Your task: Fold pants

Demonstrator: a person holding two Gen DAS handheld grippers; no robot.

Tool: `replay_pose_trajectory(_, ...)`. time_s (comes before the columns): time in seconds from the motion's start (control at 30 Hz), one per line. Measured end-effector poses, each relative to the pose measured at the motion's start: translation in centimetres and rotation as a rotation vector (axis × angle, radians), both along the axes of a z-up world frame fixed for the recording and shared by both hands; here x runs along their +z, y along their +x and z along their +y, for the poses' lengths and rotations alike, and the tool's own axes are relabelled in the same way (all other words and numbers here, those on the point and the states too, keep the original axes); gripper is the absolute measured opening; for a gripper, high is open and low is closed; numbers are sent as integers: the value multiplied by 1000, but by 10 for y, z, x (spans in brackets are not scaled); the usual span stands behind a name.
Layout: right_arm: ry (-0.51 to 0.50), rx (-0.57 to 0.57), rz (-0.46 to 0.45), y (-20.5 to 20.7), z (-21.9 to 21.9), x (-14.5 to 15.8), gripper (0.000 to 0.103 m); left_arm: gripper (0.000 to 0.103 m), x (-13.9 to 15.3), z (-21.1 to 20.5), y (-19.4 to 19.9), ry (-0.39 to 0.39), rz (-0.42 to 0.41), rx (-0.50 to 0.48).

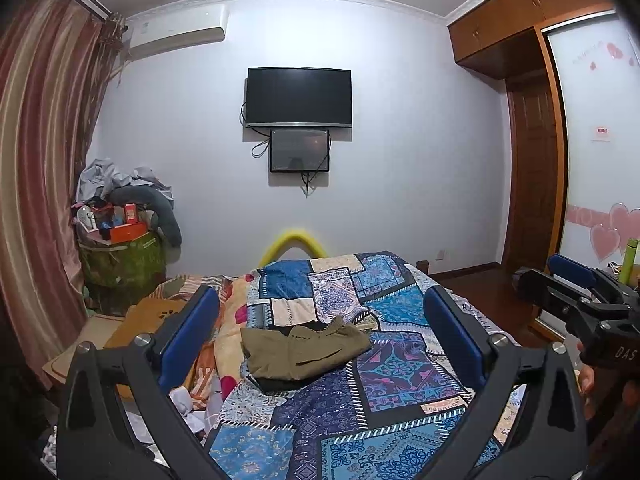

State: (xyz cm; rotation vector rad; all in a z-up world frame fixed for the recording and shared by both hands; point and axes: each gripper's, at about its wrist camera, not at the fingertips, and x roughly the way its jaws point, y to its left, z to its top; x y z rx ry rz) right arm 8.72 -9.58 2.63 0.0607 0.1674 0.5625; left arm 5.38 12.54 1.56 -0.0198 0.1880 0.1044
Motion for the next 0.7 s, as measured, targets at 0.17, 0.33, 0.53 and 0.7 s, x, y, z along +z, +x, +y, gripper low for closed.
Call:
replay_pose_trajectory(0.17,3,-4,2,1,0,0,103,103,1,2,2,-13,0,-18)
replay_pose_trajectory(0.33,6,-3,3,0,-1,0,103,103,0,2,2,-12,10,-25)
replay_pose_trajectory(0.53,7,-3,2,0,-1,-1,103,103,-3,-1,3,-6,18,-30)
replay_pose_trajectory(0.7,10,-3,5,0,-1,-1,103,103,-5,-2,5,-3,26,-29)
